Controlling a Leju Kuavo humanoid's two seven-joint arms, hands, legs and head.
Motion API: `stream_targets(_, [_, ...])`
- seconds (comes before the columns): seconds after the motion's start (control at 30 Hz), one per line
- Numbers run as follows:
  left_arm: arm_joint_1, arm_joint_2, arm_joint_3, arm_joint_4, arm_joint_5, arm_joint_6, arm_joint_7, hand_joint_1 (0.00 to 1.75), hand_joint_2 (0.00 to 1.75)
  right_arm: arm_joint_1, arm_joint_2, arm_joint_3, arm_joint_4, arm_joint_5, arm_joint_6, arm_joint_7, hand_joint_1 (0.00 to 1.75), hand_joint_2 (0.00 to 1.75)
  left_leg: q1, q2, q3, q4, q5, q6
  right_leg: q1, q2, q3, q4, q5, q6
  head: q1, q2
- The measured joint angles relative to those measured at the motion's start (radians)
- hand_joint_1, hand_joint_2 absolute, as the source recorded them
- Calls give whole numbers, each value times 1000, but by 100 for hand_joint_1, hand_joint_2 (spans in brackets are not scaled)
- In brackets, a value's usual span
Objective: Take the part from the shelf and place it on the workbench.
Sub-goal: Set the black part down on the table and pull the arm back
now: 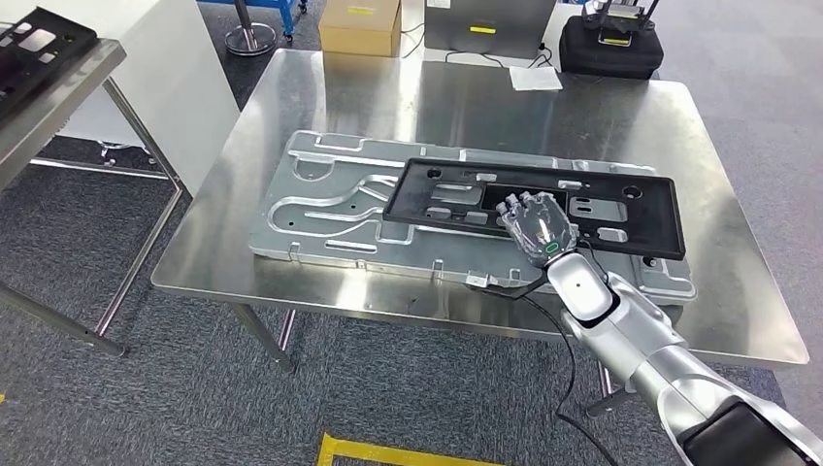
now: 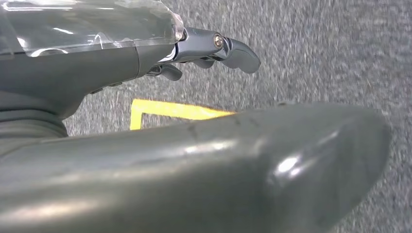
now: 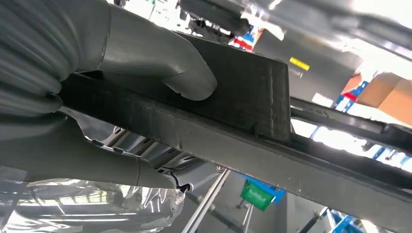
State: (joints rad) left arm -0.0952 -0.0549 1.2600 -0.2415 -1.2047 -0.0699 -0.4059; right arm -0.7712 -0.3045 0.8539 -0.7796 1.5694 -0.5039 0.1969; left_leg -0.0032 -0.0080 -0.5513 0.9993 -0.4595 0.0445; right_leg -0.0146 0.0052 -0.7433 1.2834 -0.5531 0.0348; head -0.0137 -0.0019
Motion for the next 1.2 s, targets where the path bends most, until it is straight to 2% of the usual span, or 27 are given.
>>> stream_targets(0.03, [1, 0, 0, 0, 0, 0, 0, 0, 0, 3, 0, -1, 3, 0, 0, 0, 175, 175, 0, -1, 15, 0, -11, -2, 0, 0, 7, -49, 39, -1, 0, 0])
stream_targets(0.1, [3, -1, 0, 1, 0, 0, 0, 0, 0, 5, 0, -5, 9, 0, -1, 0, 175, 175, -2, -1, 39, 2, -34, -8, 4, -4, 40, -184, 142, -10, 0, 0])
stream_targets(0.13, [2, -1, 0, 2, 0, 0, 0, 0, 0, 5, 0, -8, 12, 0, -3, 0, 175, 175, -3, 0, 46, 2, -44, -14, 8, -5, 51, -230, 171, -17, 0, 0])
stream_targets(0.17, [1, -1, 0, 2, 0, 0, 0, 0, 0, 6, 0, -12, 14, 0, -5, -1, 175, 175, -3, 0, 50, 1, -52, -20, 11, -6, 56, -256, 187, -24, -1, 0])
stream_targets(0.27, [0, 0, 0, 3, 1, 1, -1, 0, 0, 8, 1, -24, 18, 0, -9, -1, 175, 175, -5, 1, 62, 10, -60, -35, 11, -2, 73, -266, 172, -43, -1, 0])
stream_targets(0.3, [-1, 2, 0, 3, 1, 1, -1, 0, 0, 9, 1, -28, 19, 0, -11, -1, 175, 175, -4, 2, 56, 35, -60, -40, 8, -1, 85, -269, 165, -49, -3, 0])
stream_targets(0.37, [-3, 4, 0, 3, 3, 4, -2, 0, 0, 9, 2, -37, 21, 0, -14, -1, 175, 175, 0, 2, 5, 131, -74, -51, 5, -1, 109, -272, 152, -57, -7, 0])
stream_targets(0.43, [-2, 4, 0, 3, 7, 9, -1, 0, 0, 12, 4, -41, 25, 0, -17, -2, 175, 175, 6, 3, -78, 247, -119, -64, 4, -1, 128, -272, 135, -60, -9, 0])
stream_targets(0.47, [0, 4, 0, 3, 8, 13, 0, 0, 44, 16, 5, -42, 27, 0, -18, -2, 131, 175, 9, 3, -112, 278, -140, -68, 3, 1, 137, -271, 125, -60, -9, 0])
stream_targets(0.5, [1, 4, 0, 3, 10, 17, 2, 0, 87, 20, 5, -44, 29, 0, -18, -2, 87, 175, 11, 3, -134, 284, -146, -71, 3, 2, 148, -270, 116, -59, -9, 0])
stream_targets(0.53, [2, 5, 0, 3, 9, 22, 6, 0, 131, 23, 7, -46, 30, 0, -18, -3, 44, 175, 12, 3, -140, 256, -125, -71, 2, 4, 159, -269, 106, -57, -9, 0])
stream_targets(0.57, [2, 6, 0, 3, 7, 30, 11, 0, 131, 25, 8, -49, 31, 0, -18, -3, 0, 175, 13, 3, -133, 202, -80, -69, 2, 4, 171, -267, 95, -54, -9, 0])
stream_targets(0.6, [3, 6, 0, 4, 4, 37, 16, 0, 87, 27, 11, -53, 32, 0, -19, -3, 0, 175, 14, 3, -121, 134, -19, -66, 1, 5, 181, -266, 85, -51, -9, 0])
stream_targets(0.67, [3, 8, 0, 4, -1, 47, 24, 0, 0, 27, 15, -62, 34, 0, -22, -4, 0, 175, 9, 3, -103, 41, 54, -55, 2, 7, 193, -263, 69, -41, -8, 0])
stream_targets(0.7, [4, 8, 0, 4, -1, 48, 26, 0, 0, 28, 17, -67, 35, 0, -24, -6, 0, 175, 6, 2, -101, 27, 65, -49, 1, 8, 194, -262, 64, -35, -8, 0])
stream_targets(0.8, [3, 9, 0, 4, 0, 48, 26, 0, 0, 30, 22, -87, 36, 0, -27, -10, 0, 175, 5, 2, -93, 21, 68, -31, 0, 7, 197, -261, 51, -15, -7, 0])
stream_targets(0.83, [2, 9, 0, 4, -1, 48, 26, 0, 0, 29, 24, -94, 36, 0, -28, -10, 0, 175, 6, 2, -87, 15, 68, -25, -1, 5, 191, -245, 40, -10, -7, 0])
stream_targets(0.87, [1, 9, 0, 4, -1, 48, 26, 0, 0, 29, 25, -99, 36, 0, -29, -10, 0, 175, 8, 2, -81, 9, 68, -20, -1, 3, 174, -206, 19, -6, -6, 0])
stream_targets(0.93, [0, 9, 0, 4, -1, 47, 26, 0, 0, 30, 25, -105, 38, 0, -30, -10, 0, 175, 6, 2, -74, 6, 64, -11, -2, 0, 104, -80, -31, -1, -6, 0])
stream_targets(0.97, [0, 10, 0, 4, -1, 47, 26, 0, 0, 33, 25, -106, 40, 0, -31, -11, 0, 175, 5, 2, -72, 6, 61, -9, -2, 0, 67, -21, -45, 1, -5, 0])
stream_targets(1.0, [0, 10, 0, 4, 0, 45, 26, 0, 0, 37, 25, -108, 41, 0, -31, -11, 0, 175, 4, 1, -69, 7, 58, -7, -2, 0, 42, 9, -41, 2, -6, 0])
stream_targets(1.03, [0, 10, 0, 4, 0, 43, 26, 0, 0, 40, 26, -112, 42, 0, -32, -12, 0, 131, 3, 1, -66, 8, 55, -7, -2, 0, 36, 0, -17, 2, -6, 0])
stream_targets(1.07, [0, 9, 0, 4, 1, 41, 26, 0, 0, 42, 27, -117, 43, 0, -34, -14, 0, 87, 2, 0, -62, 11, 51, -8, -1, 0, 48, -45, 23, -1, -6, 0])
stream_targets(1.1, [0, 9, 0, 4, 1, 39, 26, 0, 0, 42, 28, -124, 44, 0, -36, -16, 0, 44, 2, 0, -59, 14, 46, -10, 0, 0, 73, -113, 67, -5, -6, 0])
stream_targets(1.13, [0, 9, 0, 4, 2, 37, 26, 0, 0, 43, 29, -133, 44, 0, -40, -18, 0, 0, 0, 0, -57, 17, 42, -12, 3, -1, 99, -175, 97, -12, -6, 0])
stream_targets(1.17, [0, 9, 0, 4, 2, 36, 26, 0, 0, 43, 31, -142, 44, 0, -44, -20, 0, 0, -1, -1, -58, 20, 39, -16, 6, -2, 118, -222, 115, -18, -6, 0])
stream_targets(1.2, [-1, 8, 0, 5, 2, 35, 26, 0, 0, 45, 34, -152, 43, 0, -48, -22, 0, 0, -2, -1, -59, 21, 38, -20, 9, -2, 128, -248, 119, -22, -6, 0])
